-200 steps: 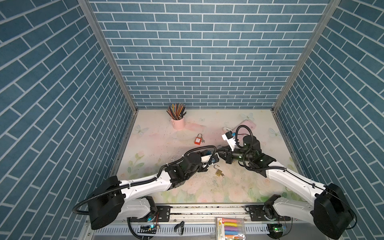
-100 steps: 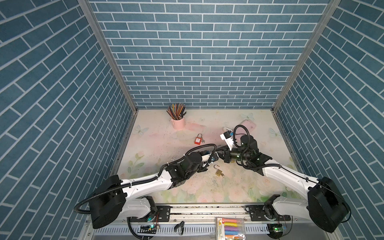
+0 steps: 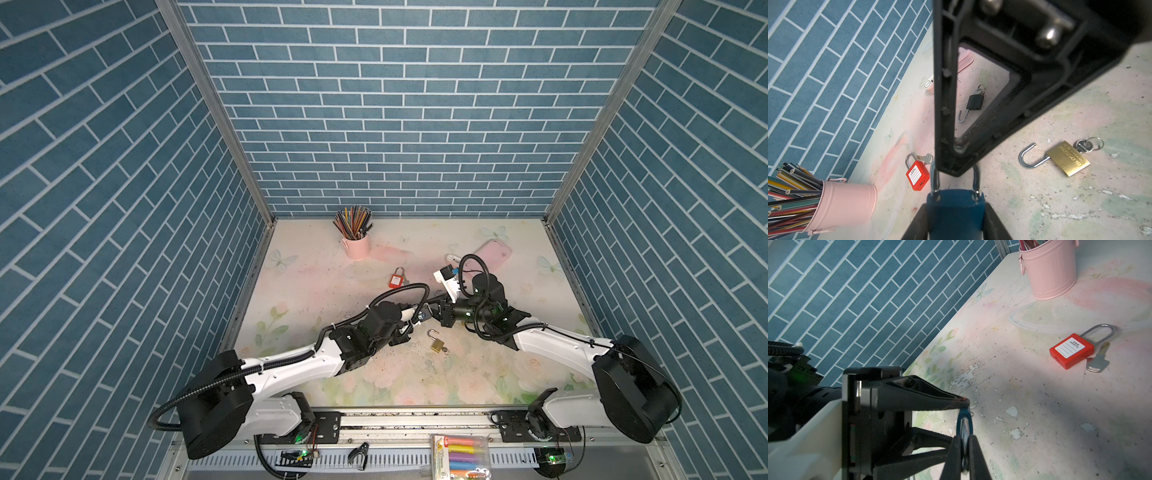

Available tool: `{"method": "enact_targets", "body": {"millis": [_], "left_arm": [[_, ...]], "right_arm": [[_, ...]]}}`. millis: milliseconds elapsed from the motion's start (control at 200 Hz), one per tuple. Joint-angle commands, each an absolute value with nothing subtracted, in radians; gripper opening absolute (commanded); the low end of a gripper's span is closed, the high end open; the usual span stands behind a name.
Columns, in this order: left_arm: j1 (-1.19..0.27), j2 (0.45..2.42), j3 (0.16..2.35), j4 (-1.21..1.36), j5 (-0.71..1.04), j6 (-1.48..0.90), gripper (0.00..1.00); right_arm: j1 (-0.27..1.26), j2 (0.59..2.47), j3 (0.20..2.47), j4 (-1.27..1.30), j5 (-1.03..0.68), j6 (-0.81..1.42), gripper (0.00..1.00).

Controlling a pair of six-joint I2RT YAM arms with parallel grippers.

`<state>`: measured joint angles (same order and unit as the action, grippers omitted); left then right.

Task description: Lock with the key

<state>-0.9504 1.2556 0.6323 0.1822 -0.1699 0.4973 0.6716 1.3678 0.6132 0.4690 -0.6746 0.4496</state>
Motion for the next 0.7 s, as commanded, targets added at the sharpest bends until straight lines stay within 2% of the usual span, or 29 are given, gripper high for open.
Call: {"method": "enact_targets", "body": {"millis": [0, 695], "left_arm": [[-0.961, 1.199, 0.762, 0.62, -0.033, 0.463, 0.0], [-0.909, 1.197, 0.817, 0.71, 0.016, 0.428, 0.0]], "right_arm": [[0.745, 1.431, 0.558, 0.397, -0.745, 0.47, 0.0], [0.778, 1.568, 0.514, 0.5, -0.767, 0.504, 0.0]]}}
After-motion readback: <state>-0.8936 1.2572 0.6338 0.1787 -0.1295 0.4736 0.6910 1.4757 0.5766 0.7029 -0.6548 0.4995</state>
